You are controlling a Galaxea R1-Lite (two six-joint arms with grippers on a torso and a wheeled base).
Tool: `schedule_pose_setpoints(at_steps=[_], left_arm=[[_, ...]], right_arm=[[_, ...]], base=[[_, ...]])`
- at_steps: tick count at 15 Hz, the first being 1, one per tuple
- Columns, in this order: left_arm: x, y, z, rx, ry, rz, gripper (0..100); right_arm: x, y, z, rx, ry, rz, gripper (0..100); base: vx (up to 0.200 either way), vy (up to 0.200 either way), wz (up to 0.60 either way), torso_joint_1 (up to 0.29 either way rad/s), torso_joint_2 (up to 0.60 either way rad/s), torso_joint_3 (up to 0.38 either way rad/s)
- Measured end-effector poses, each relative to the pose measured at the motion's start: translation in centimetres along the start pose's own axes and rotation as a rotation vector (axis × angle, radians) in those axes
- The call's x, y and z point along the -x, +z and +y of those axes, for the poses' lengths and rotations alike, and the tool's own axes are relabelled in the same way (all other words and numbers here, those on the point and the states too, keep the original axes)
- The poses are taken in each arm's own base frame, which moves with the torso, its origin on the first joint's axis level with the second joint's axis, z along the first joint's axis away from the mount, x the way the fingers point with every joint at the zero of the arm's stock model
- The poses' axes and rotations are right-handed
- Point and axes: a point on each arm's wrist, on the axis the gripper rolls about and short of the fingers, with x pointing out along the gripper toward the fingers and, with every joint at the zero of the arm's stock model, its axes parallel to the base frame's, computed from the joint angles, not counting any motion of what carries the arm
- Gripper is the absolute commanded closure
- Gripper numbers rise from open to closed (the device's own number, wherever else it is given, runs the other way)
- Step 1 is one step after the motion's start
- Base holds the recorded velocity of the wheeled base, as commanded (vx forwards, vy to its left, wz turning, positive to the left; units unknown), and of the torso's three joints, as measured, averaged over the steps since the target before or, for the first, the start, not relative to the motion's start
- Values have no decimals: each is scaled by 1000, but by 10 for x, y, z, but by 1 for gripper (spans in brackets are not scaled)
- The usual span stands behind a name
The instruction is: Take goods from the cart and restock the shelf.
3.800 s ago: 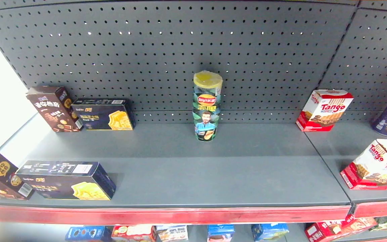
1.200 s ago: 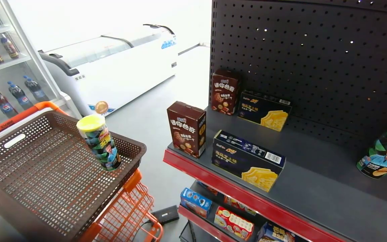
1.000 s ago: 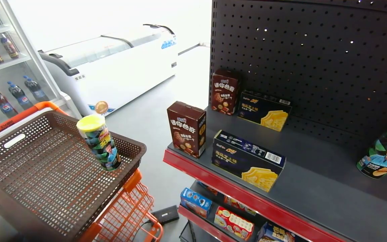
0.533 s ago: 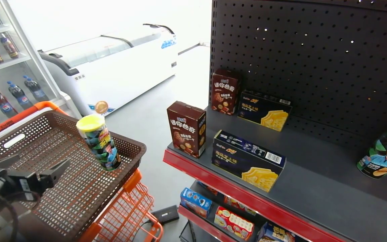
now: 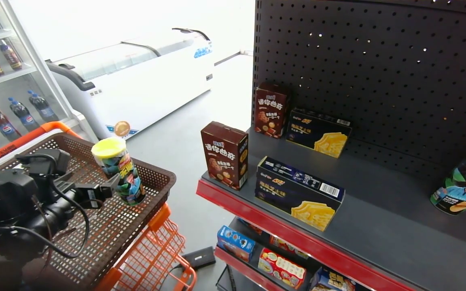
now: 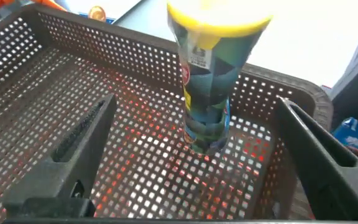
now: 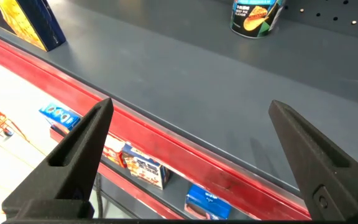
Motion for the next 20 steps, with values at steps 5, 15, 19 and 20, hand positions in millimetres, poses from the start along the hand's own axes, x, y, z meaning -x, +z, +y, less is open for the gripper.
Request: schedule_pose_setpoints(at_steps=[5,15,19,20], left_arm=[[-58,-19,-3,0,-54,-15,0],[-118,-25,-6,-1,-59,-96,100],[-118,-20,-12,-3,-76,-110,100],[-115,-15,-14,-3,-82,-124,100]], right_arm=[[0,0,0,0,0,0,0],[0,0,0,0,0,0,0],[0,0,0,0,0,0,0],[0,0,0,0,0,0,0]], base=[[0,0,0,0,0,0],[0,0,0,0,0,0],[0,0,0,0,0,0],[0,0,0,0,0,0]])
